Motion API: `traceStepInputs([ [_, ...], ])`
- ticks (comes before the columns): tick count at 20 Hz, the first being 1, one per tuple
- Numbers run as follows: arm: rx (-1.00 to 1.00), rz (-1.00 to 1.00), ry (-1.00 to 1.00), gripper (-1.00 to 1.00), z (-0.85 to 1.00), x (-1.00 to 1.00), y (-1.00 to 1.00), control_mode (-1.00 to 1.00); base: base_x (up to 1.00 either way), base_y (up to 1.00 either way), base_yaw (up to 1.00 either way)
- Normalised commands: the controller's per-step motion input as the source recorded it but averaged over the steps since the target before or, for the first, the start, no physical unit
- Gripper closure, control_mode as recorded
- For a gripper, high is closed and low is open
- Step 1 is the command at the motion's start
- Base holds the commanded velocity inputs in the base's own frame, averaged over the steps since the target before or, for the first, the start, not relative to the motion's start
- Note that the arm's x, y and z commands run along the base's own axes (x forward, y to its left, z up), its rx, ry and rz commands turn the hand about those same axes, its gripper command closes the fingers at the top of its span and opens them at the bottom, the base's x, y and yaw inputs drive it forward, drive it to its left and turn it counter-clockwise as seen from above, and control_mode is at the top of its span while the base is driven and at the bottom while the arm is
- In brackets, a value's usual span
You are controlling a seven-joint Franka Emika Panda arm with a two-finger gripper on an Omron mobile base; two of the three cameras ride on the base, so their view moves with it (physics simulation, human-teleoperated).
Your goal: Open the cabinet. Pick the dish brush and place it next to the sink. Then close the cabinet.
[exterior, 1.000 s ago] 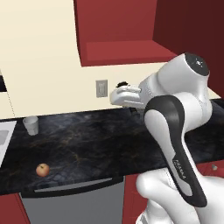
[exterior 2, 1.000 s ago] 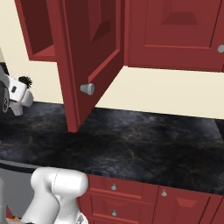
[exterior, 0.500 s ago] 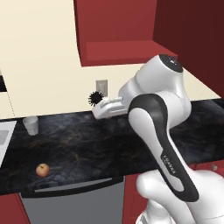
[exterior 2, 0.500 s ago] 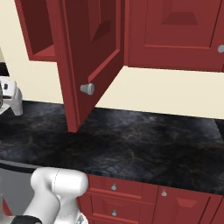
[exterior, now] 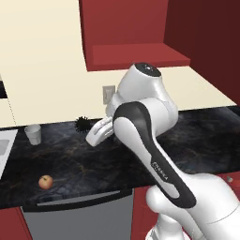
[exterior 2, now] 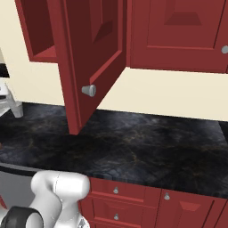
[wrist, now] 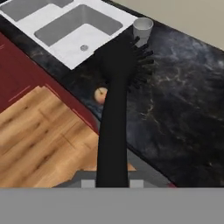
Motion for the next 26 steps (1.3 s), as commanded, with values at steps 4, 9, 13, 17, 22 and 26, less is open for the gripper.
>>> traceStepInputs([
  [4, -0.13, 0.26, 0.0, 1.0, -0.48, 0.3, 0.19, -1.0, 0.0, 0.0, 0.0],
  [9, -0.2, 0.21, 0.02, 1.0, -0.04, 0.41, 0.26, -1.0, 0.0, 0.0, 0.0],
  [13, -0.09, 0.16, 0.12, 1.0, -0.03, 0.68, 0.4, -1.0, 0.0, 0.0, 0.0],
  [17, 0.0, 0.13, 0.13, 1.0, -0.51, 0.45, 0.54, -1.0, 0.0, 0.0, 0.0],
  [22, 0.0, 0.05, 0.01, 1.0, -0.29, 0.14, 0.39, -1.0, 0.0, 0.0, 0.0],
  [26, 0.0, 0.06, -0.07, 1.0, -0.22, 0.03, 0.09, -1.0, 0.0, 0.0, 0.0],
])
